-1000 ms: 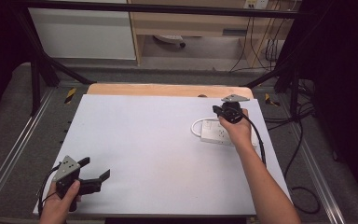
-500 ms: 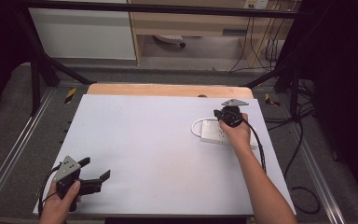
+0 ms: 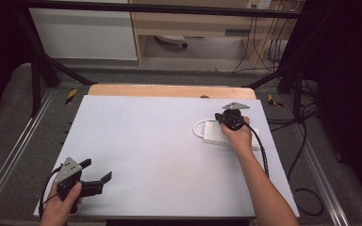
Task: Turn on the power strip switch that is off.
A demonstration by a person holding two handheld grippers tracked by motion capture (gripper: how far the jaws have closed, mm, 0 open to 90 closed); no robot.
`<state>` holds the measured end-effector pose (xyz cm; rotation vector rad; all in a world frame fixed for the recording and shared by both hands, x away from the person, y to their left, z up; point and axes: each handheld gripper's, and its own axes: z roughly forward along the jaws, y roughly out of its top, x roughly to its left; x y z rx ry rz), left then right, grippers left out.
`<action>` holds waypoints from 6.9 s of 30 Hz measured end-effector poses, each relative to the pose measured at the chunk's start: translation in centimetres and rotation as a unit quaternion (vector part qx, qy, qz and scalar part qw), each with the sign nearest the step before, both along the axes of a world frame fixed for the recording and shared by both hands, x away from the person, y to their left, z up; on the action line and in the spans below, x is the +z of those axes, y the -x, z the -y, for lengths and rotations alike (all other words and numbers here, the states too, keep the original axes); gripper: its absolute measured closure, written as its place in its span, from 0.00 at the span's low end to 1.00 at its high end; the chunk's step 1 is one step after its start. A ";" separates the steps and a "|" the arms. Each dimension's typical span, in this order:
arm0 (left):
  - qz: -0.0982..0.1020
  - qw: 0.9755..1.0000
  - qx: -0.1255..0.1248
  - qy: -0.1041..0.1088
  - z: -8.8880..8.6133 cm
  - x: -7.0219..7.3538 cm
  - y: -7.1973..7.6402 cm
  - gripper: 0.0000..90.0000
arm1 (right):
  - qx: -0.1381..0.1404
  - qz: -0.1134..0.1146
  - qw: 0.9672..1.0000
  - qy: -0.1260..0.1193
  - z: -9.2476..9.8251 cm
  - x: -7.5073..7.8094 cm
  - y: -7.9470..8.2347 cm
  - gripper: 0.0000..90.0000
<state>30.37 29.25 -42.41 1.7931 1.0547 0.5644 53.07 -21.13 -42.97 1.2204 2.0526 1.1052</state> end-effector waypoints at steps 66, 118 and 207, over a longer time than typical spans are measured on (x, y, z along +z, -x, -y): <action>-0.006 1.000 -0.006 -0.003 0.1 -0.1 0.0 0.06 | -0.029 -0.011 1.000 -0.004 2.0 -1.2 2.5 1.00; -0.008 1.000 -0.009 -0.005 0.2 -0.1 0.0 0.06 | -0.027 0.004 1.000 -0.006 1.4 -1.8 2.8 1.00; -0.009 1.000 -0.009 -0.013 0.2 -0.2 0.0 0.06 | -0.014 0.017 0.998 -0.063 1.4 1.4 3.6 0.31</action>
